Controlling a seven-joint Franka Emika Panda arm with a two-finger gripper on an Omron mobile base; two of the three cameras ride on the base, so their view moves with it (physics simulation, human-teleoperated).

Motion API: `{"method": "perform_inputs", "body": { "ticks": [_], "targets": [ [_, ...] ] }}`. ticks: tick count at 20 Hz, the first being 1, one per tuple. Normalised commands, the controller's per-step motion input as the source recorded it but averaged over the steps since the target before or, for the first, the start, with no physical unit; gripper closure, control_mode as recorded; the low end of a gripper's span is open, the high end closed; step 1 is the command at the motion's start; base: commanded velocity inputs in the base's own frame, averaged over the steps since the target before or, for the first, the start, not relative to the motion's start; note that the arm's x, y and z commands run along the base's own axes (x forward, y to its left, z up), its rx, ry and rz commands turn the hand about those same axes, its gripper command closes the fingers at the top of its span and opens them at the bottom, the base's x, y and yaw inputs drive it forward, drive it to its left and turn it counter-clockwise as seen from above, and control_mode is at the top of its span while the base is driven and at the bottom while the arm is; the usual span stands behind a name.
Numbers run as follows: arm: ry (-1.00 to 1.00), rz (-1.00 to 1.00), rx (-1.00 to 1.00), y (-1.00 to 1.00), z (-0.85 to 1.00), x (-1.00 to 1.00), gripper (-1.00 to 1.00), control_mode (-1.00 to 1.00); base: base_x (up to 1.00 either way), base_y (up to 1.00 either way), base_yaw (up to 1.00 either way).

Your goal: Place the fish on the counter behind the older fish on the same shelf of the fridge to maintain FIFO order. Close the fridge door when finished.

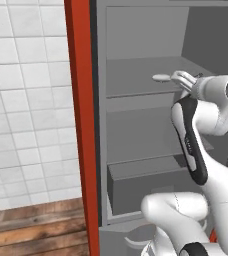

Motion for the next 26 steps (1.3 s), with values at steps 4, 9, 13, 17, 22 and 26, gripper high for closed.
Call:
{"method": "perform_inputs", "body": {
  "ticks": [4, 9, 13, 17, 22, 26],
  "targets": [
    [-0.17, 0.00, 0.02, 0.02, 0.08, 0.27, 1.00, -1.00, 0.00, 0.00, 0.00],
    [-0.02, 0.00, 0.09, 0.12, 0.38, 0.63, 1.00, -1.00, 0.00, 0.00, 0.00],
    [0.06, -0.02, 0.12, 0.00, 0.29, 0.81, 1.00, -1.00, 0.00, 0.00, 0.00],
    [0.13, -0.02, 0.14, -0.18, 0.08, 0.90, 1.00, -1.00, 0.00, 0.00, 0.00],
    [0.05, 0.00, 0.11, -0.15, 0.00, 0.53, 1.00, -1.00, 0.00, 0.00, 0.00],
    [0.06, 0.00, 0.10, -0.04, 0.00, 0.64, 1.00, -1.00, 0.00, 0.00, 0.00]
  ]
}}
